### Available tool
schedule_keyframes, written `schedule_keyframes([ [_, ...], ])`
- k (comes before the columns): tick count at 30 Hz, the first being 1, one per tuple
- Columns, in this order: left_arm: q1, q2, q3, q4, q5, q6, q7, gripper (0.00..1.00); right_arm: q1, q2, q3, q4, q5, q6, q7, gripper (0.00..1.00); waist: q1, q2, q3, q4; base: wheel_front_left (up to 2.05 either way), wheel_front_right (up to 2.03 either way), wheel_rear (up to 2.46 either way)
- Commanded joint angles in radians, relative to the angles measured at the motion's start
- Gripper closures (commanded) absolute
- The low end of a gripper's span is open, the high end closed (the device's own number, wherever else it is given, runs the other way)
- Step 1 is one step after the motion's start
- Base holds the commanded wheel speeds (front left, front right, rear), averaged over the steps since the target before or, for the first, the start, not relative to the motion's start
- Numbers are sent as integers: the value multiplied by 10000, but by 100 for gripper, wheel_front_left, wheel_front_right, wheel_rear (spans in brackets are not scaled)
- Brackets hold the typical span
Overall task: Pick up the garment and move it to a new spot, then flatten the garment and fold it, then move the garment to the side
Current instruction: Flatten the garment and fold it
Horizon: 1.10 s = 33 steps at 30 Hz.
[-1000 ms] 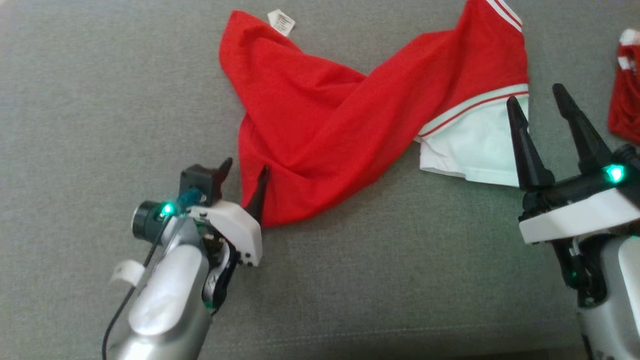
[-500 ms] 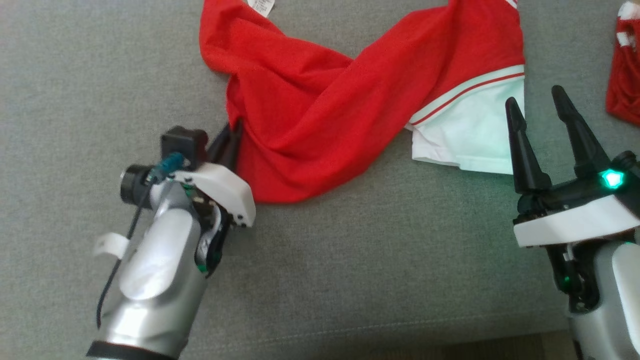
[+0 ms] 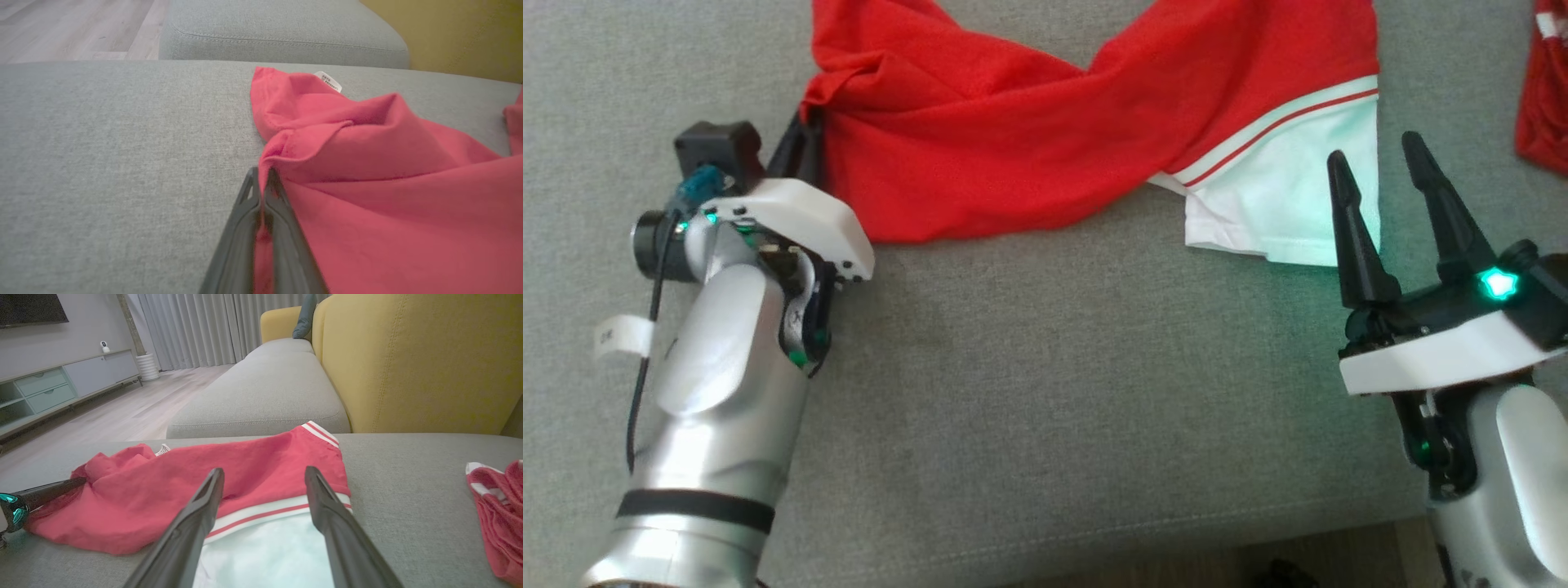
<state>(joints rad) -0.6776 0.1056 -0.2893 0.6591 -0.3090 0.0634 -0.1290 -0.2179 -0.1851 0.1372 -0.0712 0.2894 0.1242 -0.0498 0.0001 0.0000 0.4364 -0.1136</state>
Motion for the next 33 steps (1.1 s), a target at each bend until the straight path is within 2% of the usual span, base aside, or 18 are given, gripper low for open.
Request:
schedule_keyframes([
  [1, -425, 335, 355, -64, -33, 101, -266, 82, -161, -10, 166, -244, 14, 65, -123, 0, -1, 0, 19, -51, 0, 0, 0],
  [2, -484, 340, 377, 28, -36, 116, -412, 35, -166, -12, 150, -201, 18, 65, -147, 0, -1, 0, 5, -55, 0, 0, 0],
  [3, -520, 327, 410, 90, -61, 127, -555, 0, -160, -11, 128, -161, 18, 65, -168, 0, -1, 0, -24, -44, 0, 0, 0],
  [10, -102, 297, 497, -313, -149, 33, -1172, 0, 44, 71, -61, 22, 0, 65, -259, 0, -1, 0, -452, 242, 0, 0, 0],
  [15, 1335, 253, 484, -1561, -374, -175, -1271, 0, 221, 171, -100, -17, -5, 65, -259, 0, -1, 0, -686, 491, 0, 0, 0],
  [20, 3012, 165, 351, -2720, -710, -111, -909, 0, 349, 227, -181, -98, -12, 65, -224, 0, -1, 0, -722, 698, 0, 0, 0],
  [27, 3035, 201, 398, -2974, -832, 106, -541, 0, 207, 205, -25, -184, 17, 65, -160, 0, -1, 0, -597, 533, 0, 0, 0],
  [33, 2748, 313, 512, -2601, -955, 196, -228, 0, 213, 209, -15, -140, 43, 65, -182, 0, -1, 0, -498, 264, 0, 0, 0],
])
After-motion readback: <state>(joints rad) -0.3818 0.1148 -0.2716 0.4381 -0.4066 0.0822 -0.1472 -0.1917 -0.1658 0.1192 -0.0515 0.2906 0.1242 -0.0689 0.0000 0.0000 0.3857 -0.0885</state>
